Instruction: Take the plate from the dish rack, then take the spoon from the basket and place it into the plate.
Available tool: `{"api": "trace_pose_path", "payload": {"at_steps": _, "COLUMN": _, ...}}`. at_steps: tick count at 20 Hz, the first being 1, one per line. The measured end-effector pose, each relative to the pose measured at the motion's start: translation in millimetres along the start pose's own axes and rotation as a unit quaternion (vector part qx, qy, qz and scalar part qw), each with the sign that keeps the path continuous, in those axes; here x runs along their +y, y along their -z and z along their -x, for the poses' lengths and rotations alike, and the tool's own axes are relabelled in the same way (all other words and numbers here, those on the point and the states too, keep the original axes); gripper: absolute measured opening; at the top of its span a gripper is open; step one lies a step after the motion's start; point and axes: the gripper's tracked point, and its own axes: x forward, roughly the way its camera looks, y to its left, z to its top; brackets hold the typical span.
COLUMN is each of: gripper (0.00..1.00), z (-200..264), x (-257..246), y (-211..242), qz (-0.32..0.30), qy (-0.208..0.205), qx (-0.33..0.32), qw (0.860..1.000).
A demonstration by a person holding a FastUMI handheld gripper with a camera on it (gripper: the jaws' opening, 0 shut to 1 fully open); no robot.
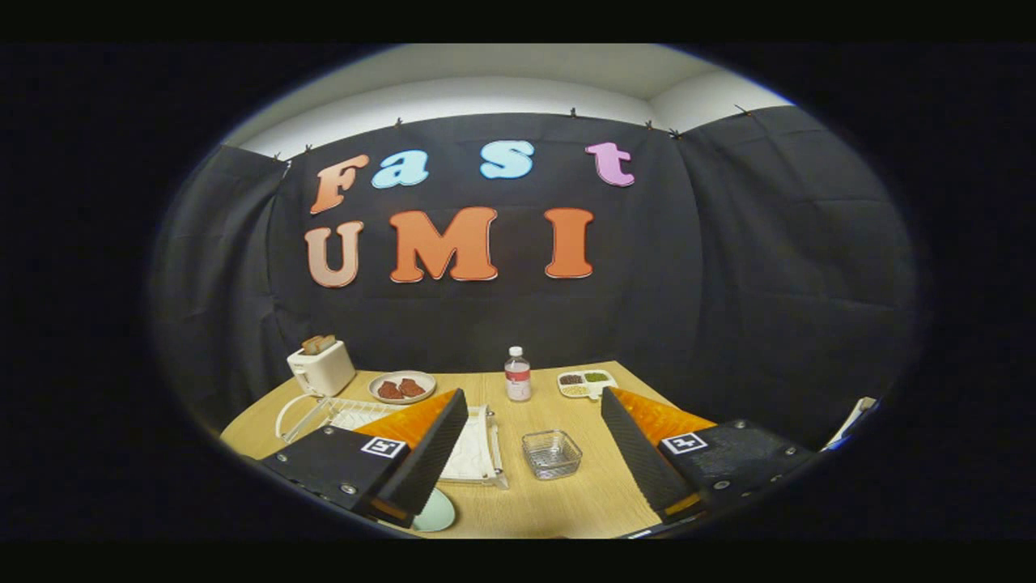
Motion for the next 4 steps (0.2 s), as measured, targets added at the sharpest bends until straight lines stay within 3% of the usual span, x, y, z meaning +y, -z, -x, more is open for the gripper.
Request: {"api": "trace_pose_path", "payload": {"at_steps": 4, "gripper": 0.99, "z": 4.0, "x": 0.0, "y": -4.5, "qz": -0.003, "qy": 0.003, "qx": -0.008, "qw": 1.0}}
